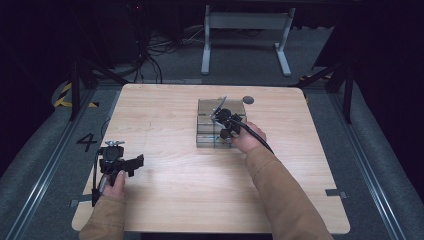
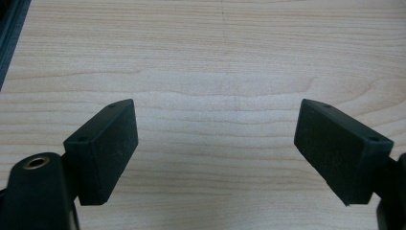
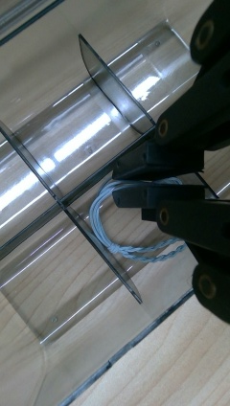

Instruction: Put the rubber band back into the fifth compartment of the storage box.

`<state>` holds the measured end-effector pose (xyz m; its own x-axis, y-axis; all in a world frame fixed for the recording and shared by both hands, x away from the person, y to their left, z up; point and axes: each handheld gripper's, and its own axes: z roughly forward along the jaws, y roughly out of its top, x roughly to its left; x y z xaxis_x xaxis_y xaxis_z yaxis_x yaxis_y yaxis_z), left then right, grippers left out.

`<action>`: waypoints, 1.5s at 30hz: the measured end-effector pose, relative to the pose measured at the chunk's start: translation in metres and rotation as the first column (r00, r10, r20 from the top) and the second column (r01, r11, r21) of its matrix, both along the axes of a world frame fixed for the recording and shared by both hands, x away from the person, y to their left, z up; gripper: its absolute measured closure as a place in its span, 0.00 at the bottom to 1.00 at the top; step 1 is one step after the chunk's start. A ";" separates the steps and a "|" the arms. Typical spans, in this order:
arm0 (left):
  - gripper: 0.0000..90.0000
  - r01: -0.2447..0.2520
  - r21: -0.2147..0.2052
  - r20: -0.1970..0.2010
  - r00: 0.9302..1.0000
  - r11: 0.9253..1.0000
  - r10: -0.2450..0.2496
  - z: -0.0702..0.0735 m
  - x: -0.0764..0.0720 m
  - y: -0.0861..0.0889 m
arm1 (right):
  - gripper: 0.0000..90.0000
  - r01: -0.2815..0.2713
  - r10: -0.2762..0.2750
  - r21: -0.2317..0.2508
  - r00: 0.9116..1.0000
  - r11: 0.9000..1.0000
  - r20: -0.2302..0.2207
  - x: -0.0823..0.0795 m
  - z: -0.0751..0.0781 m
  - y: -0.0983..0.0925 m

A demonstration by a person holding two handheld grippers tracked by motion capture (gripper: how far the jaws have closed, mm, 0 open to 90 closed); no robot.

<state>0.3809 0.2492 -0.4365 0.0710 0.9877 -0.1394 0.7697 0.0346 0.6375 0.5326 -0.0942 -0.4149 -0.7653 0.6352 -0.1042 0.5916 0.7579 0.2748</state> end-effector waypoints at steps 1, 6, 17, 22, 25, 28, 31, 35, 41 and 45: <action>0.18 0.001 0.001 -0.003 1.000 1.000 -0.001 0.000 0.000 0.000 | 0.90 0.004 -0.004 0.011 1.000 1.000 -0.003 -0.001 0.001 0.000; 0.18 0.000 0.000 -0.001 1.000 1.000 0.000 0.000 0.000 0.000 | 0.82 0.001 -0.002 0.036 1.000 0.999 0.015 -0.002 0.007 -0.003; 0.18 0.001 0.001 -0.002 1.000 1.000 -0.001 0.000 0.000 -0.001 | 0.74 -0.009 0.006 0.061 0.999 0.998 0.042 -0.005 0.015 -0.007; 0.18 0.000 0.000 -0.001 1.000 1.000 0.000 0.000 0.000 0.000 | 0.74 0.004 -0.007 0.075 0.999 0.997 0.045 -0.006 0.018 -0.007; 0.18 0.003 0.000 -0.004 1.000 1.000 -0.003 0.000 0.000 0.000 | 0.74 0.003 -0.007 0.091 0.999 0.996 0.050 -0.007 0.022 -0.009; 0.18 0.001 -0.001 -0.002 1.000 1.000 -0.001 0.000 0.000 0.000 | 0.73 0.003 -0.009 0.106 0.998 0.994 0.055 -0.009 0.026 -0.012; 0.18 0.001 -0.001 -0.003 1.000 1.000 -0.001 0.000 0.000 0.000 | 0.73 0.005 -0.014 0.136 0.998 0.991 0.061 -0.012 0.034 -0.016; 0.18 0.001 -0.001 -0.002 1.000 1.000 -0.001 0.000 0.000 0.000 | 0.72 0.008 -0.020 0.160 0.997 0.987 0.070 -0.017 0.042 -0.022; 0.18 0.005 -0.001 -0.003 1.000 1.000 -0.005 0.000 0.001 -0.002 | 0.69 -0.004 -0.011 0.185 0.996 0.983 0.083 -0.027 0.054 -0.032; 0.18 0.002 -0.005 -0.003 1.000 1.000 -0.002 0.000 0.002 -0.002 | 0.68 -0.009 -0.011 0.207 0.996 0.978 0.094 -0.034 0.061 -0.040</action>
<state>0.3826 0.2471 -0.4367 0.0722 0.9869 -0.1443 0.7714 0.0364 0.6353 0.4988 -0.1343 -0.3536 -0.7579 0.6510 -0.0422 0.5562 0.6786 0.4798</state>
